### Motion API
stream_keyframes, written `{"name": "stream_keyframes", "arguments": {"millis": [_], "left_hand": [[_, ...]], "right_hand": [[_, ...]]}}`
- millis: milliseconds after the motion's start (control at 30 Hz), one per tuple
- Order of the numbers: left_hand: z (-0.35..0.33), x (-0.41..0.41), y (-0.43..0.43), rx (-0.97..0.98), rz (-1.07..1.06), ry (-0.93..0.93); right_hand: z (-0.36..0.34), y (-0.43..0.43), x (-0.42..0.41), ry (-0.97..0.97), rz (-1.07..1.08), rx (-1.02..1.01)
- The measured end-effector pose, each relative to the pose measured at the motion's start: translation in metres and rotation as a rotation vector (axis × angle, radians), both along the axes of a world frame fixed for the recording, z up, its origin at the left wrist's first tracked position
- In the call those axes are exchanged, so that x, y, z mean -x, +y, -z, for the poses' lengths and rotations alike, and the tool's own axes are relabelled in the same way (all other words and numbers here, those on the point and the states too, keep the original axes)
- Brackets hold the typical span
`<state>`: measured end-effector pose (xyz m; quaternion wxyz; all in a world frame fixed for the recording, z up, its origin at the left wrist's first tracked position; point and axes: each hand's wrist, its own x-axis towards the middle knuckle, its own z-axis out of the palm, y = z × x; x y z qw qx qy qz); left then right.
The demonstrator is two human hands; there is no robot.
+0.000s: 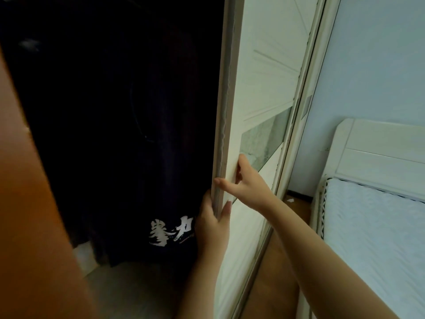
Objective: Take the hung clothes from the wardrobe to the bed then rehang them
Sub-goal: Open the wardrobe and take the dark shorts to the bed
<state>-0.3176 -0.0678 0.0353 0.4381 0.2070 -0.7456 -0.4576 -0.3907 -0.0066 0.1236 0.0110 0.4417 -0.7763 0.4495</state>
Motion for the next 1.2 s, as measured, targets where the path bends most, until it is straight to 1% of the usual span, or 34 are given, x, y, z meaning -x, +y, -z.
{"name": "stream_keyframes", "arguments": {"millis": [133, 233, 433, 533, 800, 1067, 1200], "left_hand": [[0.001, 0.042, -0.003, 0.038, 0.023, -0.013], [0.001, 0.075, -0.005, 0.028, 0.029, -0.019], [0.003, 0.147, -0.001, 0.045, -0.046, -0.028], [0.001, 0.182, -0.001, 0.043, -0.041, -0.017], [-0.004, 0.27, -0.008, 0.053, -0.015, -0.064], [-0.01, 0.342, -0.013, 0.134, -0.008, -0.088], [-0.013, 0.37, -0.014, 0.088, 0.035, -0.119]], "right_hand": [[-0.002, 0.001, 0.041, -0.002, 0.002, -0.003], [-0.001, 0.001, 0.074, 0.033, 0.019, 0.011], [-0.001, -0.001, 0.151, 0.096, 0.012, 0.006], [-0.001, -0.003, 0.189, 0.1, -0.003, 0.006], [0.003, -0.005, 0.277, 0.026, 0.006, -0.004], [0.0, -0.01, 0.35, -0.04, 0.023, 0.008], [0.0, -0.009, 0.379, -0.053, 0.043, -0.01]]}}
